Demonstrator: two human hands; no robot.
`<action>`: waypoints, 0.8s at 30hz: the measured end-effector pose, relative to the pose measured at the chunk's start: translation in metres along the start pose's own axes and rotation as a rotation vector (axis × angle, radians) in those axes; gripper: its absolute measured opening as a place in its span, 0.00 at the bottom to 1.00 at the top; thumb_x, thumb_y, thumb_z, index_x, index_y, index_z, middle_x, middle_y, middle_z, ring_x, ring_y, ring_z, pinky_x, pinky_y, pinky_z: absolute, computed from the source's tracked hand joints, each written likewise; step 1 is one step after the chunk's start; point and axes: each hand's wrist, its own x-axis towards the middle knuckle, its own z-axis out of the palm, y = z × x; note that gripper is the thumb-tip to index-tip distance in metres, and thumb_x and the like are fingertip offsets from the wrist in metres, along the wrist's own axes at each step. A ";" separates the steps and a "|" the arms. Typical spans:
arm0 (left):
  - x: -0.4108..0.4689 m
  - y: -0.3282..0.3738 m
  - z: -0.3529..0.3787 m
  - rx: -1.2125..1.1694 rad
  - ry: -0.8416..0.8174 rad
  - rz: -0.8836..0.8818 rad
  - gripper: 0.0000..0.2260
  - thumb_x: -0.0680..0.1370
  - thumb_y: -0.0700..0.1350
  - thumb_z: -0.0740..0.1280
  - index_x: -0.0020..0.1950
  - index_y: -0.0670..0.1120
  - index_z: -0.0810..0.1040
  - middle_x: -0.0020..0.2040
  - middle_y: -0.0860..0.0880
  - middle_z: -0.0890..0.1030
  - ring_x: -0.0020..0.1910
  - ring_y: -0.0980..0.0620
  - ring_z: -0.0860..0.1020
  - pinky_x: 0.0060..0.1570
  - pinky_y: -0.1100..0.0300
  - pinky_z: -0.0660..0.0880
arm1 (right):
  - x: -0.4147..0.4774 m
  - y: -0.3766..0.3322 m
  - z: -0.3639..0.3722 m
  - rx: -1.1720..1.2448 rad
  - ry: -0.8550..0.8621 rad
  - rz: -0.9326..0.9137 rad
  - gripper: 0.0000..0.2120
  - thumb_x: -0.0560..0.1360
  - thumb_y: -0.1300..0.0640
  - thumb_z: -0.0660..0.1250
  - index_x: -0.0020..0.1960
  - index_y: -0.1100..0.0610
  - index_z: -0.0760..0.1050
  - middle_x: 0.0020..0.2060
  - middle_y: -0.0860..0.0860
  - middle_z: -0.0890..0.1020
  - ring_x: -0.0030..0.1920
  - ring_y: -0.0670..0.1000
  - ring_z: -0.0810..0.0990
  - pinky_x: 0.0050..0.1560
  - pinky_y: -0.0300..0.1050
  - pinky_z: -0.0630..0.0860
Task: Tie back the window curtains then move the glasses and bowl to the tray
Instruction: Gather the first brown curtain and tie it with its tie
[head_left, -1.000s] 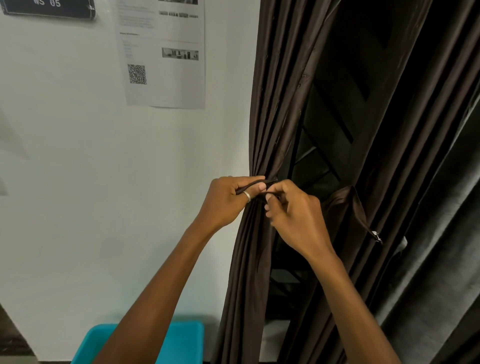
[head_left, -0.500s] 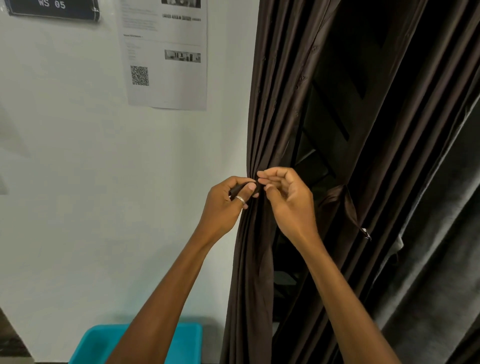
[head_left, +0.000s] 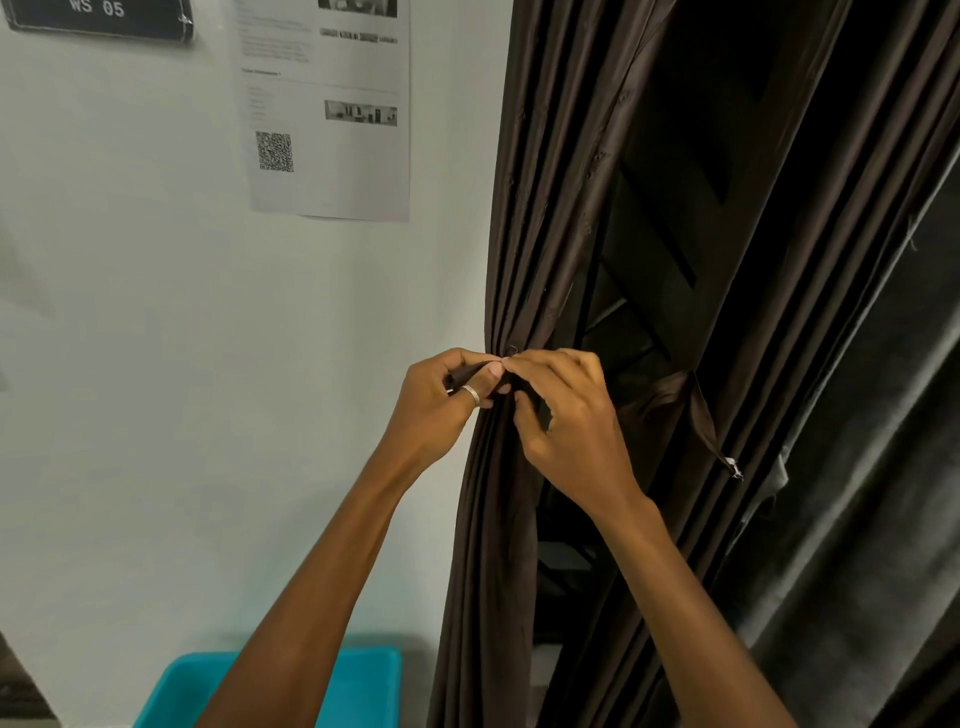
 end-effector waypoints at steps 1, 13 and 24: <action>0.000 0.002 -0.001 0.007 -0.005 -0.001 0.06 0.81 0.43 0.68 0.56 0.48 0.83 0.47 0.55 0.86 0.48 0.56 0.85 0.45 0.65 0.81 | -0.001 0.000 0.000 -0.022 -0.007 -0.009 0.17 0.76 0.63 0.71 0.65 0.58 0.80 0.59 0.51 0.83 0.59 0.53 0.77 0.59 0.49 0.77; 0.001 0.009 -0.005 0.497 0.100 0.298 0.10 0.77 0.49 0.73 0.58 0.52 0.86 0.48 0.53 0.87 0.46 0.57 0.81 0.48 0.69 0.77 | 0.014 0.004 0.002 0.064 -0.193 0.120 0.20 0.80 0.58 0.68 0.64 0.49 0.60 0.50 0.50 0.82 0.32 0.46 0.80 0.30 0.47 0.79; 0.006 0.010 0.010 0.304 0.134 0.121 0.02 0.77 0.52 0.73 0.48 0.58 0.85 0.38 0.65 0.83 0.40 0.62 0.82 0.39 0.74 0.74 | 0.019 0.011 -0.001 0.207 -0.397 0.197 0.27 0.75 0.60 0.70 0.64 0.47 0.56 0.42 0.49 0.79 0.33 0.48 0.79 0.32 0.54 0.78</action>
